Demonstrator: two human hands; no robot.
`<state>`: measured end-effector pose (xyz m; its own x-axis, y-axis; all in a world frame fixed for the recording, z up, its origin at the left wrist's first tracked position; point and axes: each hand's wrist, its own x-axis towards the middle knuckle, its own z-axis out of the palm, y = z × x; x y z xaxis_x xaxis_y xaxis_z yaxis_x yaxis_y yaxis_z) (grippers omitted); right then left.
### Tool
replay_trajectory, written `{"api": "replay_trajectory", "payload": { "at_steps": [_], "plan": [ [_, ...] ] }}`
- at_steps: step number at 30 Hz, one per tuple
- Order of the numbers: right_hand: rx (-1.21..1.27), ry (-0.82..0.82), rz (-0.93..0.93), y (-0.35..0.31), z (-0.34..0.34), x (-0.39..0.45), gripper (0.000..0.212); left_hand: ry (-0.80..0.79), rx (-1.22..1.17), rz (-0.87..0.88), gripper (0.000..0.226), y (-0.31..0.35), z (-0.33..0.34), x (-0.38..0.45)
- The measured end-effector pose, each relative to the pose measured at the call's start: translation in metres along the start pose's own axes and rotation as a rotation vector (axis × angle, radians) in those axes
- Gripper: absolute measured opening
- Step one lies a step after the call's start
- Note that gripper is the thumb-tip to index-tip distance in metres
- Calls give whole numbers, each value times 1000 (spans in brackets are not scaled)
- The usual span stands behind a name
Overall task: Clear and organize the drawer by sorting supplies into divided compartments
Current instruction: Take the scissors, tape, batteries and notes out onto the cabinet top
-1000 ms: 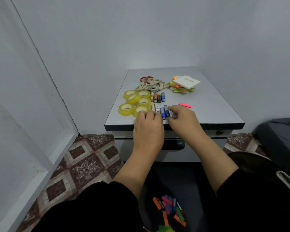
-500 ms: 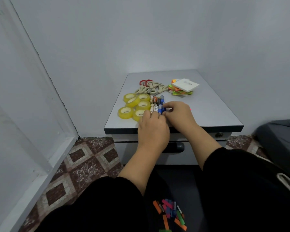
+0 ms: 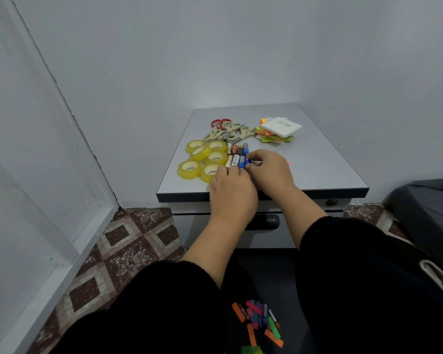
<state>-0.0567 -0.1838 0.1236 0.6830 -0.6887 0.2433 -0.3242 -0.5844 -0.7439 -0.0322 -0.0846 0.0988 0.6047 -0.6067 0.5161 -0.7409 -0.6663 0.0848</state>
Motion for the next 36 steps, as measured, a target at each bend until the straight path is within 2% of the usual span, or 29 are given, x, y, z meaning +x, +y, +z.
{"api": "replay_trajectory", "payload": {
  "at_steps": [10, 17, 21, 24, 28, 30, 33, 36],
  "plan": [
    [5, -34, -27, 3, -1, 2, 31, 25, 9, 1, 26, -2, 5, -3],
    [185, -39, -22, 6, -7, -1, 41, 98, 18, 40, 27, -6, 19, -3],
    [233, 2, -40, 8, -7, -9, 33, 134, -28, 55, 25, -10, 18, -7],
    [278, 75, -132, 11, -8, -23, 19, 192, -164, 96, 30, -12, 10, -18],
    [266, 357, -373, 29, -2, -64, 20, 374, -324, 140, 29, -19, 2, -49],
    [210, 407, -449, 50, 6, -89, 16, 394, -353, 134, 27, -25, 6, -68],
    [140, 241, -316, 91, 25, -127, 16, 260, -346, 93, 29, -35, 17, -99],
    [71, 19, -71, 126, 44, -165, 18, -67, -294, 33, 30, -43, 35, -128]
  ]
}}
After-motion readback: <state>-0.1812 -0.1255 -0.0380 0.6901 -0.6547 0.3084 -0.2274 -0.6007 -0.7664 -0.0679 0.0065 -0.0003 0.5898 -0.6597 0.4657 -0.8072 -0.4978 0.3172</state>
